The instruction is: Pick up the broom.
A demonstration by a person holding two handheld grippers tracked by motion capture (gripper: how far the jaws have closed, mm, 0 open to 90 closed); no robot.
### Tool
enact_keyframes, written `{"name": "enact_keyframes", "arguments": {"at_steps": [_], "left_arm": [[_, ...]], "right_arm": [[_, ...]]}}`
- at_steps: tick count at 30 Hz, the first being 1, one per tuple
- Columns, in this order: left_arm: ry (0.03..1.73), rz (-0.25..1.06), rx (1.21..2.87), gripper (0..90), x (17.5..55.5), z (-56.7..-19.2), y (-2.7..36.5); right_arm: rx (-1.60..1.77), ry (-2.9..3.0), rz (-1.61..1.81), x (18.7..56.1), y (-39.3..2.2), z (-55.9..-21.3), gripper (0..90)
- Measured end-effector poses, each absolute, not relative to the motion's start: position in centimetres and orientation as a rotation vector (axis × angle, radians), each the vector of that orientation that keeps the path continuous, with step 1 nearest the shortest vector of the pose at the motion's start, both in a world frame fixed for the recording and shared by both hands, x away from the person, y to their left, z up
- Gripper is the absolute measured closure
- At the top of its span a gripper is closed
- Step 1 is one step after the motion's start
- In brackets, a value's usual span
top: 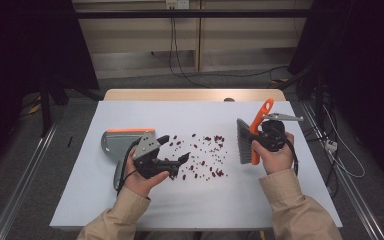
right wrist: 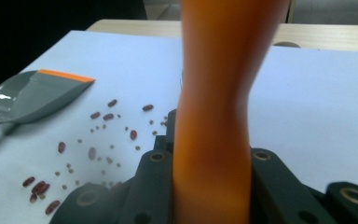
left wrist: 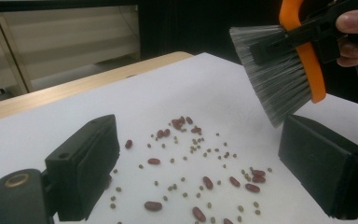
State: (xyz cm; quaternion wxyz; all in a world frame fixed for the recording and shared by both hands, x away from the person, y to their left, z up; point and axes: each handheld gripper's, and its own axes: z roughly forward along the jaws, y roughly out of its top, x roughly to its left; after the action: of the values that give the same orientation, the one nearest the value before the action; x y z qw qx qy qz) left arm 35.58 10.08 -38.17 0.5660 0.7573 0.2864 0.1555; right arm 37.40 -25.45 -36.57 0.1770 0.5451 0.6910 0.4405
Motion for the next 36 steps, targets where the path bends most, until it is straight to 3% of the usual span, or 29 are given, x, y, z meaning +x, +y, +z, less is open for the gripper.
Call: {"name": "enact_keyframes", "arguments": {"at_steps": [20,36], "left_arm": [[0.694,0.347,1.766,8.8,36.3,-38.9,14.5],[0.738,0.374,1.766,8.8,36.7,-39.4,16.9]], "right_arm": [[1.610,2.000,1.104,37.3,-27.6,-38.6,79.3],[1.650,1.984,1.050,41.0,-27.0,-41.5,77.4]]}}
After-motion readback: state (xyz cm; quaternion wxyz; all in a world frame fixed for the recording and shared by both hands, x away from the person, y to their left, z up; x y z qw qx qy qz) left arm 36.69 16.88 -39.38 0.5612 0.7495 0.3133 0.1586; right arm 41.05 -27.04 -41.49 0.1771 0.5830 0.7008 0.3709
